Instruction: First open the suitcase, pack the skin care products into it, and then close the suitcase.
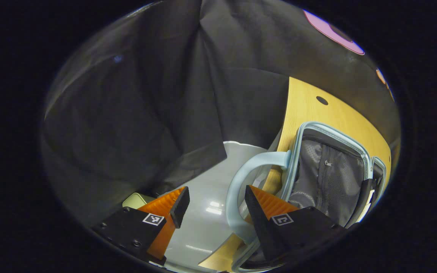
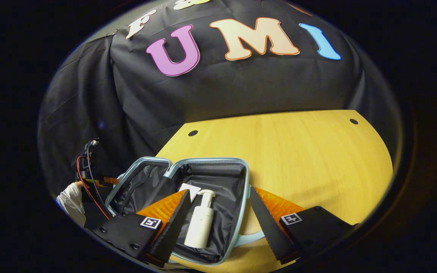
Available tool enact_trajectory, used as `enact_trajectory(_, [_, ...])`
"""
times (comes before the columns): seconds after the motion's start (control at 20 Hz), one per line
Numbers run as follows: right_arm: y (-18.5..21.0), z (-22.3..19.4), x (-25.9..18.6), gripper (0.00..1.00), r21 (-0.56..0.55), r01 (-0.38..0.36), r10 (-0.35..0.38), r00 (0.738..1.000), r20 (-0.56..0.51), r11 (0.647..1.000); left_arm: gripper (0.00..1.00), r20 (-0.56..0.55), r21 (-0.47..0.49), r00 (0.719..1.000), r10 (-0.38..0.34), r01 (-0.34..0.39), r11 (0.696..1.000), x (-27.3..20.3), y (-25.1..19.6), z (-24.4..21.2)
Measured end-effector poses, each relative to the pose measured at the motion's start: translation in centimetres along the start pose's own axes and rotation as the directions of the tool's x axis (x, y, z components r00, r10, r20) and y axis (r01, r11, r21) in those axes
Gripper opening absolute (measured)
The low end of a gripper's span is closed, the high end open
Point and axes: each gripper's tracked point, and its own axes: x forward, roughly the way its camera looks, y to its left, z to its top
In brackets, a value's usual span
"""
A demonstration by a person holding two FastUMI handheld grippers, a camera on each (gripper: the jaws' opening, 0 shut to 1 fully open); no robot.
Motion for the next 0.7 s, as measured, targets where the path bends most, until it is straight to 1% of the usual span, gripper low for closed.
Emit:
enact_trajectory(0.05, [-0.3,0.2,-0.3,0.98,0.001,0.006,-0.006,1.0,0.005,1.0,0.88,-0.006,0.001,1.0,-0.011,0.011,1.0,0.4,-0.2,0.1])
enact_trajectory(0.15, [-0.4,0.2,-0.9,0.98,0.001,0.005,-0.005,1.0,0.014,1.0,0.77,-0.021,-0.007,0.999,-0.04,0.039,0.999,0.6,-0.6,-0.1])
enact_trajectory(0.2, [-0.5,0.2,-1.1,0.94,-0.003,0.007,-0.007,1.0,0.019,1.0,0.61,-0.041,-0.013,0.998,-0.04,0.039,0.999,0.5,-0.8,-0.5])
enact_trajectory(0.25, [-0.6,0.3,-1.3,0.98,-0.007,0.006,-0.006,1.0,0.025,1.0,0.45,-0.044,-0.033,0.998,-0.052,0.051,0.998,0.6,-1.3,-0.6])
enact_trajectory(0.3, [-0.6,0.3,-1.5,0.98,-0.012,0.006,-0.006,0.999,0.032,1.0,0.29,-0.047,-0.046,0.998,-0.044,0.042,0.998,0.8,-1.8,-0.5])
enact_trajectory(0.35, [-0.6,0.4,-1.7,0.98,-0.016,0.003,-0.003,0.999,0.038,1.0,0.13,-0.044,-0.041,0.998,-0.038,0.036,0.999,0.5,-2.0,-0.4])
enact_trajectory(0.5, [-0.7,0.7,-2.3,0.98,-0.032,-0.003,0.005,0.998,0.063,0.999,0.02,-0.012,-0.01,0.998,-0.055,0.055,0.998,-1.3,-2.4,0.7])
enact_trajectory(0.55, [-0.7,1.0,-2.6,0.94,-0.036,-0.006,0.009,0.997,0.074,0.999,0.01,-0.01,-0.006,0.999,-0.043,0.043,0.999,-2.1,-2.2,1.2])
enact_trajectory(0.6, [-0.7,1.1,-2.8,0.94,-0.04,-0.013,0.016,0.996,0.083,0.999,0.01,0.006,-0.006,0.999,-0.033,0.033,0.999,-2.9,-2.0,1.8])
enact_trajectory(0.65, [-0.7,1.3,-3.0,0.98,-0.047,-0.019,0.023,0.996,0.09,0.999,0.0,0.036,-0.007,0.999,-0.032,0.032,0.999,-3.9,-2.1,2.7])
enact_trajectory(0.7, [-0.8,1.3,-3.3,0.98,-0.056,-0.023,0.028,0.995,0.097,0.998,0.03,0.062,-0.001,0.997,-0.038,0.038,0.999,-5.0,-2.1,3.3])
